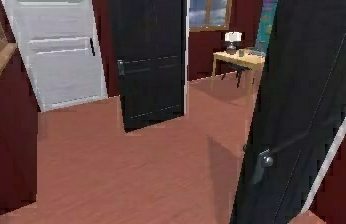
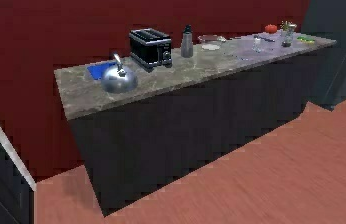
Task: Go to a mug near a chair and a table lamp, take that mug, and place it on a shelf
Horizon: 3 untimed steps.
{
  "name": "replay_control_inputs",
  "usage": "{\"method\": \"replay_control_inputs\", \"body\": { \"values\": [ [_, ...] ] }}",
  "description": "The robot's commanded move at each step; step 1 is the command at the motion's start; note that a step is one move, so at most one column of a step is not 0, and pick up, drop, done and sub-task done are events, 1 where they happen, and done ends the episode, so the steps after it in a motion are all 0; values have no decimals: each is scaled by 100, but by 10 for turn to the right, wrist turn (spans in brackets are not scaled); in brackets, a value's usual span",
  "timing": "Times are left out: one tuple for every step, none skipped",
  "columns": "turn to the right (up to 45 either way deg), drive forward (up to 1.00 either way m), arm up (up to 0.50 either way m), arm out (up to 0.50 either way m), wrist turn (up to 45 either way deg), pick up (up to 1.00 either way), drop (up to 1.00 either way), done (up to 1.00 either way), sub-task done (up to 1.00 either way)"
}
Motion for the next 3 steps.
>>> {"method": "replay_control_inputs", "body": {
  "values": [
    [-90, 0, 0, 0, 0, 0, 0, 0, 0],
    [0, 80, 0, 0, 0, 0, 0, 0, 0],
    [180, 0, 0, 0, 0, 0, 0, 0, 0]
  ]
}}
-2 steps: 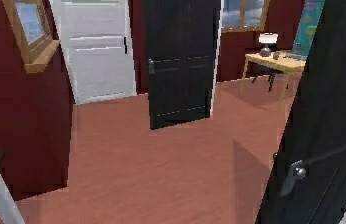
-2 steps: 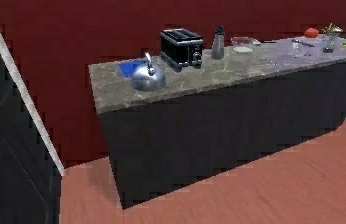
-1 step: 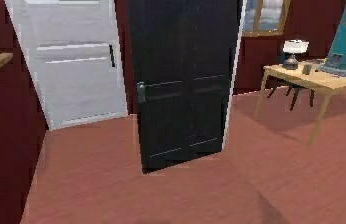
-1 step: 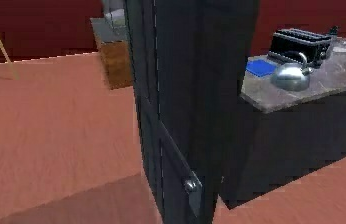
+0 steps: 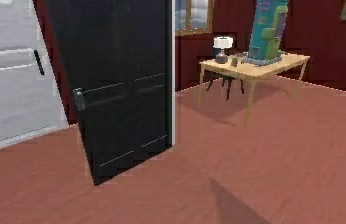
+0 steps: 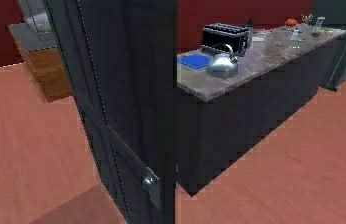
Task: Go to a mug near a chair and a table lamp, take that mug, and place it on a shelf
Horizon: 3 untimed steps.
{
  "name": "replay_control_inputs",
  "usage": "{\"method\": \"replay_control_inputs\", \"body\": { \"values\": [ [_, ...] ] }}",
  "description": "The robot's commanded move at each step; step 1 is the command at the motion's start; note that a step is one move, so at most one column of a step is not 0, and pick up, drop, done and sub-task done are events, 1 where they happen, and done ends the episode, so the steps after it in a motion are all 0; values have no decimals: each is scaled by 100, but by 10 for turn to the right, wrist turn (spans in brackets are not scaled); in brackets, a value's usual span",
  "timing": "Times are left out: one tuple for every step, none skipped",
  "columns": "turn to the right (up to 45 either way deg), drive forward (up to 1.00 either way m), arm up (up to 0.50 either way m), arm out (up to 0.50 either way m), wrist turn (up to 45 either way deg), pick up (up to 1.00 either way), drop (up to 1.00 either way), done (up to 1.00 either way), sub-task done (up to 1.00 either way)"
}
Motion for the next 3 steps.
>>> {"method": "replay_control_inputs", "body": {
  "values": [
    [0, 40, 0, 0, 0, 0, 0, 0, 0],
    [240, 0, 0, 0, 0, 0, 0, 0, 0],
    [0, 100, 0, 0, 0, 0, 0, 0, 0]
  ]
}}
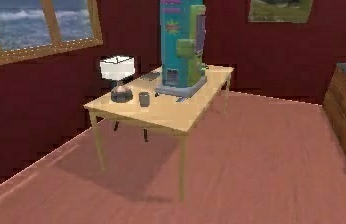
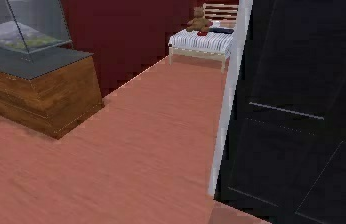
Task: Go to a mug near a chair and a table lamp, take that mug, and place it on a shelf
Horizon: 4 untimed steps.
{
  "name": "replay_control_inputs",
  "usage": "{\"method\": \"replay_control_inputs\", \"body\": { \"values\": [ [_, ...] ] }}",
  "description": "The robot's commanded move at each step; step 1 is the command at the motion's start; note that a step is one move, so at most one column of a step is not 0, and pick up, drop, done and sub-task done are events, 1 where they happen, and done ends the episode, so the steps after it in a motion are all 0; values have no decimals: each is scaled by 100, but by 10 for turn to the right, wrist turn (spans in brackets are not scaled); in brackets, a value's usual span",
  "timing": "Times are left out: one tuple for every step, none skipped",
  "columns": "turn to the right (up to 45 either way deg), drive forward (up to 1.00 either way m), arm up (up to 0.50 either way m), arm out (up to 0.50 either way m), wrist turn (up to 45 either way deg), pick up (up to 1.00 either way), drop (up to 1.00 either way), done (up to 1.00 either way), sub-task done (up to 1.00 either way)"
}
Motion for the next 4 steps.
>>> {"method": "replay_control_inputs", "body": {
  "values": [
    [30, 0, 0, 0, 0, 0, 0, 0, 0],
    [0, 70, 0, 0, 0, 0, 0, 0, 0],
    [-450, 0, 0, 0, 0, 0, 0, 0, 0],
    [-180, 0, 0, 0, 0, 0, 0, 0, 0]
  ]
}}
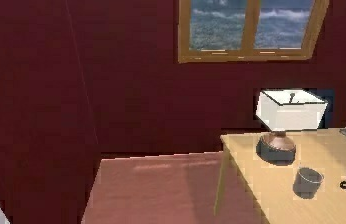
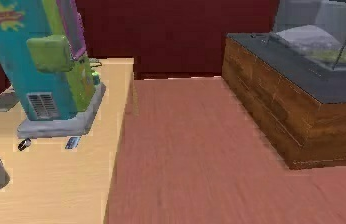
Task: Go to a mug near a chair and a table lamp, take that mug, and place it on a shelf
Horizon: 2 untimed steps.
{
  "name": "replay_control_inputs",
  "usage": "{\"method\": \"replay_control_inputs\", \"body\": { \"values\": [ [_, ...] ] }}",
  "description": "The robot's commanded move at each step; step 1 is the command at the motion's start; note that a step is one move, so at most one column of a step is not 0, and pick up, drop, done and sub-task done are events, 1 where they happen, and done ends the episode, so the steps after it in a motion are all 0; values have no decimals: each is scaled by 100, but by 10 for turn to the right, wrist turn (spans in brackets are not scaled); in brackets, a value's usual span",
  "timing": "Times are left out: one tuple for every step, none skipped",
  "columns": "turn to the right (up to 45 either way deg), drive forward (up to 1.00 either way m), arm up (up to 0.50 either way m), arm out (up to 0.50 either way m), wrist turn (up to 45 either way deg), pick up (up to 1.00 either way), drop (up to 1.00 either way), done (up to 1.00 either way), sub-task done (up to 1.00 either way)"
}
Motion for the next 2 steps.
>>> {"method": "replay_control_inputs", "body": {
  "values": [
    [0, 100, 0, 0, 0, 0, 0, 0, 0],
    [-30, 0, 0, 0, 0, 0, 0, 0, 0]
  ]
}}
